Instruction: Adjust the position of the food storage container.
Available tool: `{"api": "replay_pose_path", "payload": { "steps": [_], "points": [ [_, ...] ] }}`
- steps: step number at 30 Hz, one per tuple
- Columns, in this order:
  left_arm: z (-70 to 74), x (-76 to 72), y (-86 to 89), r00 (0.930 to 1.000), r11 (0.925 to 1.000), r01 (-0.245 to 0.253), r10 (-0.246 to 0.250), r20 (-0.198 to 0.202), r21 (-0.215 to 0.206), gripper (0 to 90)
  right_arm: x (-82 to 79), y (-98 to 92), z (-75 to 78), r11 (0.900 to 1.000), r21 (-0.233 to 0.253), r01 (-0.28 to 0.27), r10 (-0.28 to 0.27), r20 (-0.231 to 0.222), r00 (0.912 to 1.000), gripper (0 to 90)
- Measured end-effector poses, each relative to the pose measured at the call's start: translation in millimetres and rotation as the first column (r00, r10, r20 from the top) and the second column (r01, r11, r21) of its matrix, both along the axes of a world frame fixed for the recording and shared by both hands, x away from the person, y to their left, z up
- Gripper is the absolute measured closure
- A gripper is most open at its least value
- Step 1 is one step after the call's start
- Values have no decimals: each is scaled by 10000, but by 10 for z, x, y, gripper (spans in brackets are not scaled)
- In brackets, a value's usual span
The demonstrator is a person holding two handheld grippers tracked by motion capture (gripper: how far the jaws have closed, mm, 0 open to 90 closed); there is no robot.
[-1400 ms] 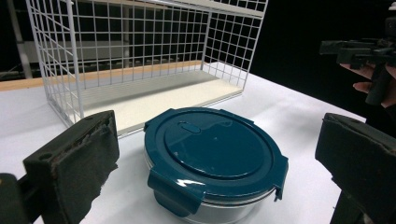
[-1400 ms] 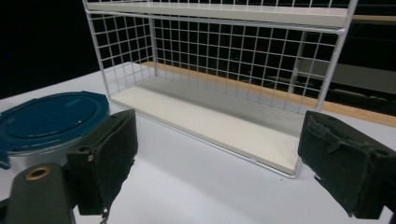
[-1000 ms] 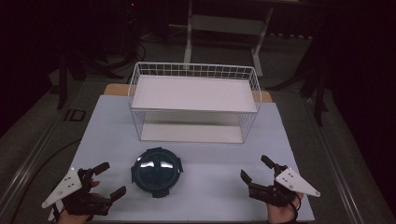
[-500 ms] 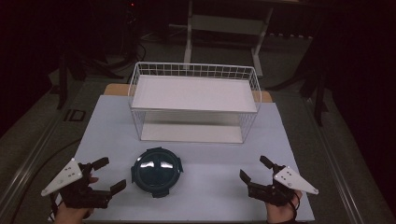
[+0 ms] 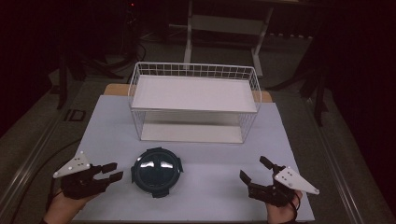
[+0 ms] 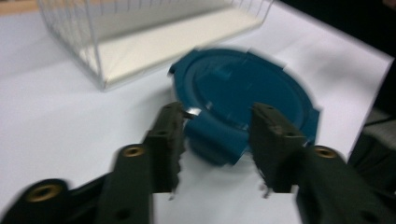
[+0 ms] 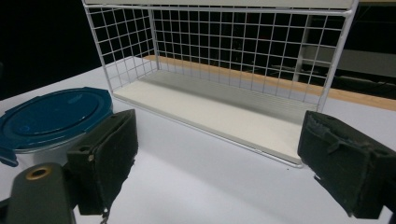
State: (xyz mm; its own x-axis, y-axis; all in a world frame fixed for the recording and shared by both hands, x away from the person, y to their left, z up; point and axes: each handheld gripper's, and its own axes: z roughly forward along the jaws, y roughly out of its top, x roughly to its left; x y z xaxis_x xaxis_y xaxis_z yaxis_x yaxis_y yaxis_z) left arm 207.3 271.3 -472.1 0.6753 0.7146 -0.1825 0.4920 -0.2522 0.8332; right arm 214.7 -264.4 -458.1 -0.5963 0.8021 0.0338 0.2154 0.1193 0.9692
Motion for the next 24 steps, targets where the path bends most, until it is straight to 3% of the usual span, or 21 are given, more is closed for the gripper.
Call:
{"api": "replay_pose_path", "payload": {
  "steps": [5, 10, 15, 24],
  "points": [
    [-132, 60, -66, 9959, 9961, 2, 78, -901, 882, 770, 2, -1, -3, 10000, 59, -73, 74, -78, 9999, 121],
    [-227, 92, -174, 9925, 9879, 92, 100, -1221, 1551, 893, 12, -6, -13, 9999, 72, -121, 122, -180, 9998, 121],
    [-244, 135, -257, 9916, 9889, 193, 0, -1296, 1475, 896, 9, -10, -12, 9999, 90, -123, 125, -171, 9998, 122],
    [-220, 204, -326, 9903, 9823, 419, -166, -1378, 1826, 896, 15, -4, -18, 9998, 113, -178, 180, -238, 9996, 121]
  ]
}}
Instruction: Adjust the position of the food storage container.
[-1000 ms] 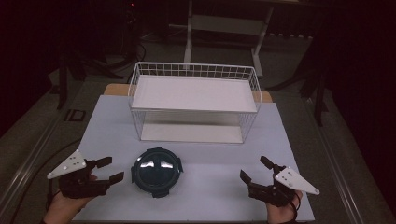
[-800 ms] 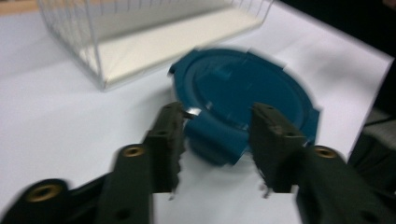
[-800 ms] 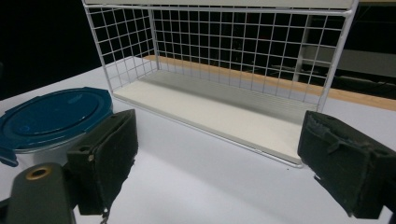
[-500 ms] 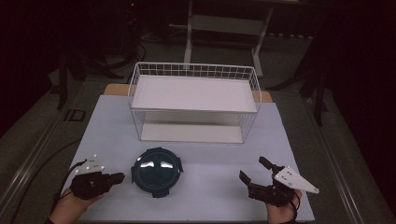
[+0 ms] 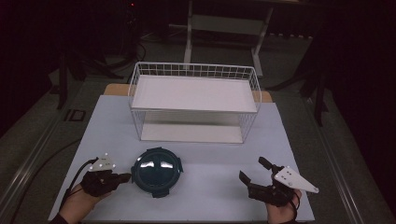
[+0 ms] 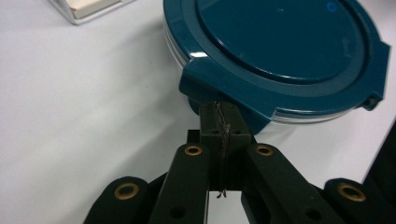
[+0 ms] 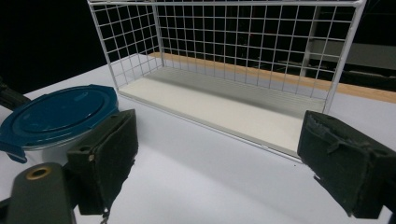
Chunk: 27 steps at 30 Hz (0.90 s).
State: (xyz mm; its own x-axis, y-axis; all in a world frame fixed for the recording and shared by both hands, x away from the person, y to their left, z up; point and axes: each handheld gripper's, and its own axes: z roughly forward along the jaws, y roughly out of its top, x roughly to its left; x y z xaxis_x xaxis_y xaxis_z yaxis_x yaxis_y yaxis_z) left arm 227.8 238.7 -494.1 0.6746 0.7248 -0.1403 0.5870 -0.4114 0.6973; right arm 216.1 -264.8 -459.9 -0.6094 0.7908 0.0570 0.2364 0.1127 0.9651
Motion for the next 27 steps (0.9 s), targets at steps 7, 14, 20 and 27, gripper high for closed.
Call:
{"api": "replay_pose_path", "payload": {
  "steps": [7, 14, 20, 27],
  "points": [
    [20, 87, -128, 9999, 9998, 110, -110, -13, 156, 897, 0, 10, -4, 10000, -7, -19, 19, -21, 10000, 121],
    [22, 210, -321, 9994, 9993, 324, -325, 72, 194, 897, 1, 5, -4, 10000, -5, -50, 50, -46, 10000, 121],
    [-1, 274, -476, 9984, 9984, 558, -557, 123, -78, 898, 5, 5, -9, 10000, -24, -56, 56, -104, 9999, 121],
    [-18, 314, -456, 9994, 9994, 332, -333, 138, 57, 897, 7, -9, -9, 10000, 38, -19, 20, -103, 9999, 121]
  ]
}}
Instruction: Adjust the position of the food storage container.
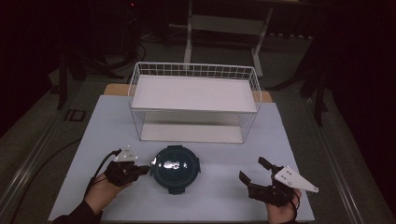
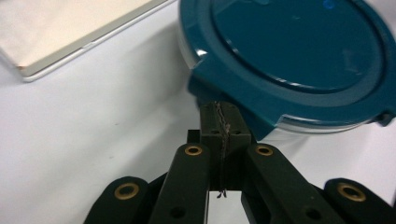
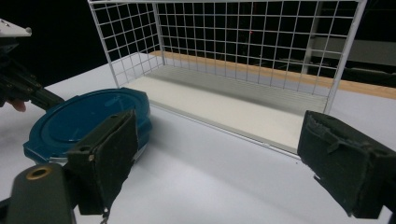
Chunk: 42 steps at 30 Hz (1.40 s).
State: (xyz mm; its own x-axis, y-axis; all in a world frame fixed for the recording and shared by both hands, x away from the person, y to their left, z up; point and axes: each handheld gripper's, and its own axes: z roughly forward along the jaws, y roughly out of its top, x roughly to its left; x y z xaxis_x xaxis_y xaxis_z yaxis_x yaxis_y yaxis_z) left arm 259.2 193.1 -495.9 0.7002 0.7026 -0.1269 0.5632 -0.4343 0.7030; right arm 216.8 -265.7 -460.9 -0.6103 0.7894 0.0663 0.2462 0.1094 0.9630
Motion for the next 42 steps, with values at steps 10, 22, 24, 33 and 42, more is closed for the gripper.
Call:
{"api": "replay_pose_path", "payload": {
  "steps": [10, 22, 24, 33, 42],
  "points": [
    [-13, 32, -78, 9999, 9998, -91, 92, -56, 182, 896, 3, 5, -3, 10000, 9, -21, 21, -37, 10000, 121],
    [35, 160, -387, 9992, 9993, 369, -370, -132, -65, 897, -1, 6, 0, 10000, 20, -41, 42, -27, 10000, 121],
    [32, 169, -431, 9988, 9988, 469, -471, -145, -114, 897, -2, 6, -1, 10000, 22, -56, 56, -37, 10000, 121],
    [31, 214, -712, 9957, 9956, 903, -908, -191, -248, 897, -2, 19, -5, 10000, -37, -86, 86, -53, 9999, 121],
    [34, 246, -941, 9911, 9911, 1315, -1319, -171, -223, 897, -4, 19, -4, 9999, -17, -120, 120, -21, 9999, 122]
  ]
}}
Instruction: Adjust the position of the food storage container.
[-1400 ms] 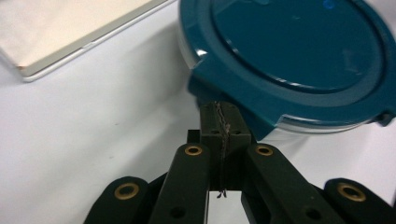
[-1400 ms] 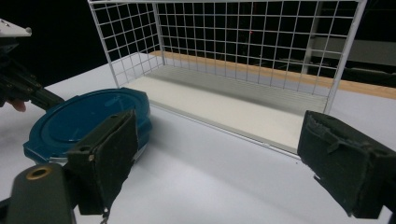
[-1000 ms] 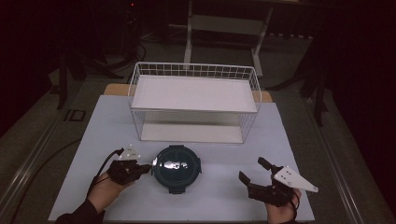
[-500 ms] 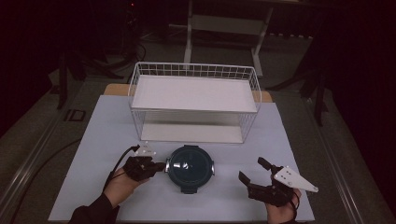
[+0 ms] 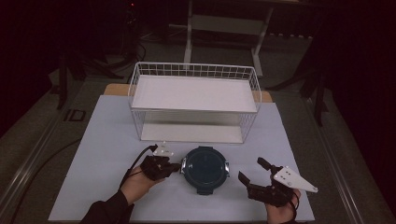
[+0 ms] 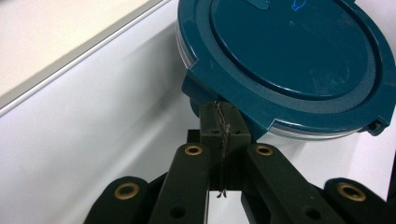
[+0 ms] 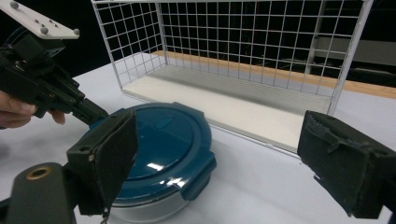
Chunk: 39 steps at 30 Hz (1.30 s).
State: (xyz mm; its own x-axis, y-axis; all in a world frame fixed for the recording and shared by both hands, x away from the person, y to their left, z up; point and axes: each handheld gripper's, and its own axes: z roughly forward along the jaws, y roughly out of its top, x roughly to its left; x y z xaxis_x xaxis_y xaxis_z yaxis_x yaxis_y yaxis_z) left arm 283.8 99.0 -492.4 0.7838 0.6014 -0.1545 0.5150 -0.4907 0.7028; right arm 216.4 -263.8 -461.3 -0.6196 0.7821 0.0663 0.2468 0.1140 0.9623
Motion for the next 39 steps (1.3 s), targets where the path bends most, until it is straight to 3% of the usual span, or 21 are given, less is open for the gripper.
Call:
{"api": "replay_pose_path", "payload": {
  "steps": [12, 25, 29, 35, 39],
  "points": [
    [-31, 39, -254, 9993, 9987, 362, -361, 24, -362, 897, -18, 19, 7, 10000, -95, -27, 29, 217, 9998, 130],
    [-29, 106, -435, 9979, 9976, 642, -638, 147, -264, 897, -16, 16, 1, 9999, -112, -29, 31, 143, 9999, 131],
    [-33, 131, -489, 9985, 9983, 527, -522, 171, -244, 897, -21, 30, -3, 9999, -113, -91, 92, 133, 9999, 131],
    [-28, 131, -492, 9976, 9974, 678, -674, 173, -244, 893, -25, 24, 4, 9999, -109, -71, 72, 134, 9999, 131],
    [37, 115, -423, 9989, 9959, 454, -443, 165, -776, 696, -24, 16, 5, 10000, -92, -34, 35, 85, 10000, 130]
  ]
}}
